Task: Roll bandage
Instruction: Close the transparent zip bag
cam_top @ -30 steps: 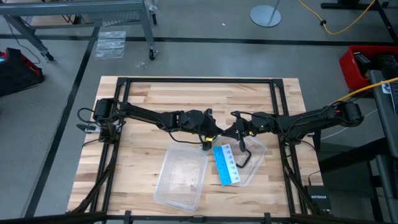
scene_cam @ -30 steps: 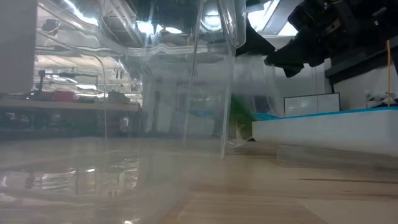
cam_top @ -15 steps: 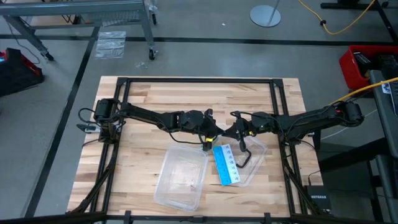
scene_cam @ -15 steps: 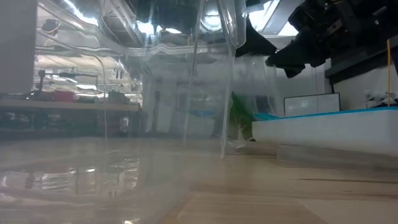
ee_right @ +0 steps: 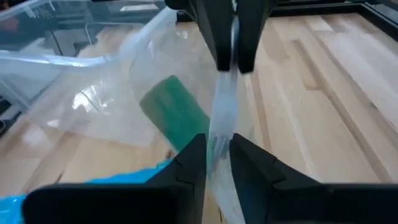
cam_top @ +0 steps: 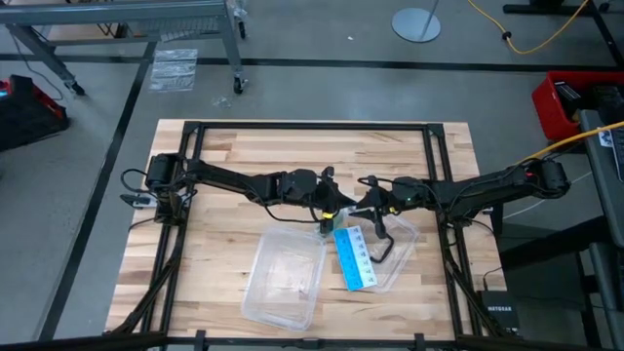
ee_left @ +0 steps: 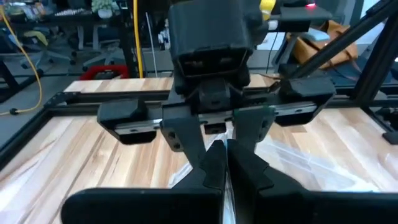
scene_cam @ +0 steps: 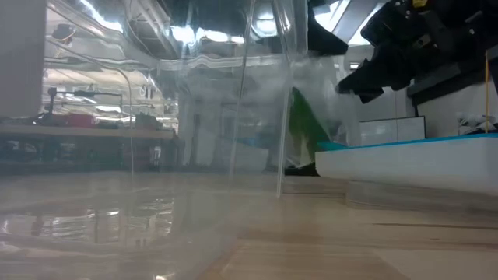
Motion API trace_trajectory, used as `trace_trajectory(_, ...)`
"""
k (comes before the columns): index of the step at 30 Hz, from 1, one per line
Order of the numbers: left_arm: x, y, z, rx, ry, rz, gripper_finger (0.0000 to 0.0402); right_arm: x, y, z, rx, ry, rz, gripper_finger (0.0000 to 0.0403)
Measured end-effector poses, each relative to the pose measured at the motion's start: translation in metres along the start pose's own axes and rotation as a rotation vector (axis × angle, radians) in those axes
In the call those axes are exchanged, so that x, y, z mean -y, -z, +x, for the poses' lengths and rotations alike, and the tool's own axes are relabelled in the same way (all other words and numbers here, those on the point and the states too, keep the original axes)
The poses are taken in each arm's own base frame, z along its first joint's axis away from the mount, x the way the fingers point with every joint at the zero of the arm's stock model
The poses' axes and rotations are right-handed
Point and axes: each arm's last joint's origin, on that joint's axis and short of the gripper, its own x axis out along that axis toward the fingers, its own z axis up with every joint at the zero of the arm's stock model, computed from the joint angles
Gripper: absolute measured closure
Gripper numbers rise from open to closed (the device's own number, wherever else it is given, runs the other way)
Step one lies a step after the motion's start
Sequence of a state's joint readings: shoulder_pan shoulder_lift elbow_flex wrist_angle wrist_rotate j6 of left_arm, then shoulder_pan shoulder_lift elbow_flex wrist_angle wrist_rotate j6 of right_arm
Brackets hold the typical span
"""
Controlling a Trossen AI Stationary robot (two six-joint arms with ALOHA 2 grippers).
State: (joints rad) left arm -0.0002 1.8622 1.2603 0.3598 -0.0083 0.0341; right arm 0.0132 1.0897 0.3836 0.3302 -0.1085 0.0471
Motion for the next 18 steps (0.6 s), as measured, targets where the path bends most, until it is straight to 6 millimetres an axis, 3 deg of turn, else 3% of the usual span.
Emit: trace_trajectory(18,-0.0017,0.008,-0.0001,-0.079,-0.002,-0.009,0.0401,-0.0007,-0.0091,-0.0061,0.069,0.009,-0.007,0.0324)
